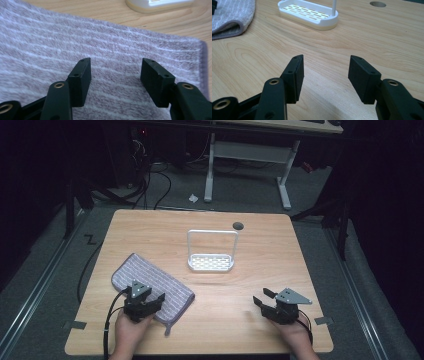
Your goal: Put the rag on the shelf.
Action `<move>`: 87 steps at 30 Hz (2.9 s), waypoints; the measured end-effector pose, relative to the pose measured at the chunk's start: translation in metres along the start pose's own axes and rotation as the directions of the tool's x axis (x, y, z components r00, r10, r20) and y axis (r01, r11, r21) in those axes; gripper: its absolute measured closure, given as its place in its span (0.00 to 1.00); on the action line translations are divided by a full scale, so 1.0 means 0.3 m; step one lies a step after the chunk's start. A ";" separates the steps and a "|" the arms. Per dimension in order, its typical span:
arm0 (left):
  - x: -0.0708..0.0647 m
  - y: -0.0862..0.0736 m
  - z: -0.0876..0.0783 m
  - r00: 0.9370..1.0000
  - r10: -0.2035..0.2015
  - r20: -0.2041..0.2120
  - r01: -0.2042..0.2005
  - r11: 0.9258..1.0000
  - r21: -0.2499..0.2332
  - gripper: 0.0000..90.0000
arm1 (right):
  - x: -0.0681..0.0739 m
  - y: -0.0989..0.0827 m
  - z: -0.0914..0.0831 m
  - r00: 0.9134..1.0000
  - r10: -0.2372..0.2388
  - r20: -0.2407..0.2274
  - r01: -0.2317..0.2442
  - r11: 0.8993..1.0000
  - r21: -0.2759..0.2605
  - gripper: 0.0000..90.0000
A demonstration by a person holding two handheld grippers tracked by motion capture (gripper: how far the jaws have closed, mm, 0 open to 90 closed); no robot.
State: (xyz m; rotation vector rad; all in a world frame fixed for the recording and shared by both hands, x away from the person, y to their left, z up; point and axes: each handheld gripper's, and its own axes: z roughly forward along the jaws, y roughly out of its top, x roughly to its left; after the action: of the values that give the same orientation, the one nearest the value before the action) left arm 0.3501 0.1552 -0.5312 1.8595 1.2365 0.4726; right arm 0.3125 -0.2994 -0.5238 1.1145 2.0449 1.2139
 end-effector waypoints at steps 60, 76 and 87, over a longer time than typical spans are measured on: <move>-0.254 -0.050 0.032 0.911 0.136 0.389 -0.194 0.975 0.112 0.88 | 0.279 0.152 0.357 0.970 -0.103 -0.221 0.155 0.960 0.235 0.95; -0.362 -0.046 0.017 0.871 0.232 0.432 -0.288 0.955 0.068 0.65 | 0.264 -0.023 0.036 0.981 -0.046 -0.191 0.079 0.983 0.167 0.83; -0.278 0.088 0.195 0.952 0.150 0.265 -0.162 0.986 0.023 0.52 | 0.244 -0.015 0.056 0.991 -0.046 -0.129 0.063 0.989 0.135 0.65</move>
State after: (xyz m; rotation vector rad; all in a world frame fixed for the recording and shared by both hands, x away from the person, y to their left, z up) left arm 0.3685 0.0517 -0.5333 1.9944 0.9338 0.2718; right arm 0.2843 -0.2309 -0.5369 1.0611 2.2700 1.1555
